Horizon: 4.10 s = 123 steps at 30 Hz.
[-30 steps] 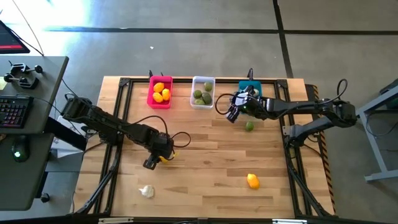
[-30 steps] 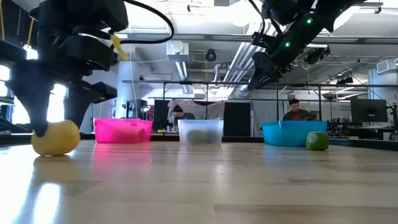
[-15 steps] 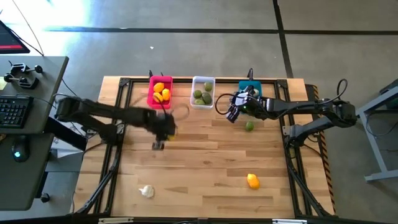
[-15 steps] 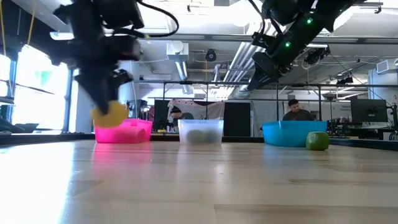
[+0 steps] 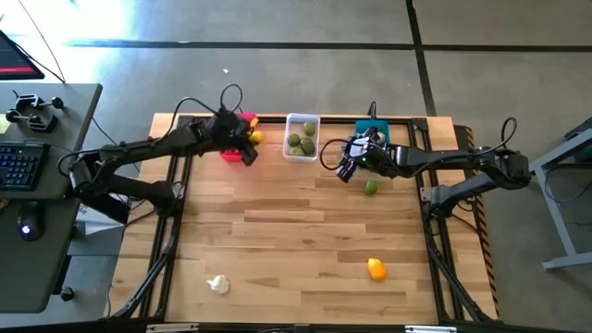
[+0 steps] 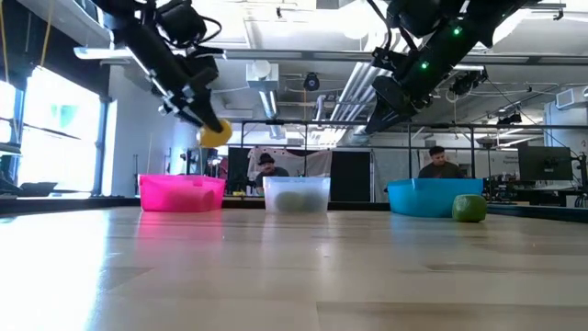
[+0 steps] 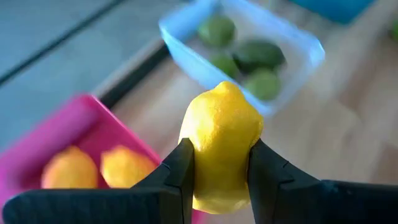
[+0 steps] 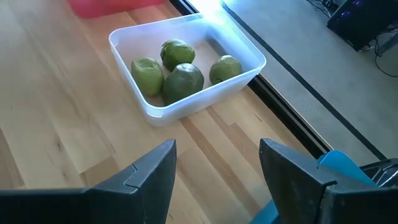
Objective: Sort produce into baskets
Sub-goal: Put the lemon into the pink bin, then put the lime into the transparent bin
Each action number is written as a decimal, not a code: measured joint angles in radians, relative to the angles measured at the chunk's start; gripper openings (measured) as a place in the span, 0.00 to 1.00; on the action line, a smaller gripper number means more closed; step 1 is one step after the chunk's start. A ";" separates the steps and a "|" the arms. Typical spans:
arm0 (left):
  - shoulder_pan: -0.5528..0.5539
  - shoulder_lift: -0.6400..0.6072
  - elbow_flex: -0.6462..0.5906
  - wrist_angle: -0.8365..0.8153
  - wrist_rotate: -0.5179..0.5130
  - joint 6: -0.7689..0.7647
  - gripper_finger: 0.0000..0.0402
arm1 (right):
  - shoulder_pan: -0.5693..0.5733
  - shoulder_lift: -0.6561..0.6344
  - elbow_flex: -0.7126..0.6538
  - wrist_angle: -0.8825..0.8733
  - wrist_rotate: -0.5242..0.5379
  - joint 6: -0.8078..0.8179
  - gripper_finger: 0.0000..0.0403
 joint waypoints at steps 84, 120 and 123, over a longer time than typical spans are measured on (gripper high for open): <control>-0.021 0.068 -0.400 1.065 0.167 0.120 0.00 | 0.104 0.195 0.001 0.311 0.205 0.082 0.01; -0.074 0.067 -0.512 1.268 0.162 0.180 0.00 | 0.203 -0.157 -0.375 0.521 -0.142 0.117 0.00; -0.074 0.067 -0.512 1.256 0.162 0.180 0.00 | 0.221 -0.212 -0.351 0.346 -0.151 0.155 0.00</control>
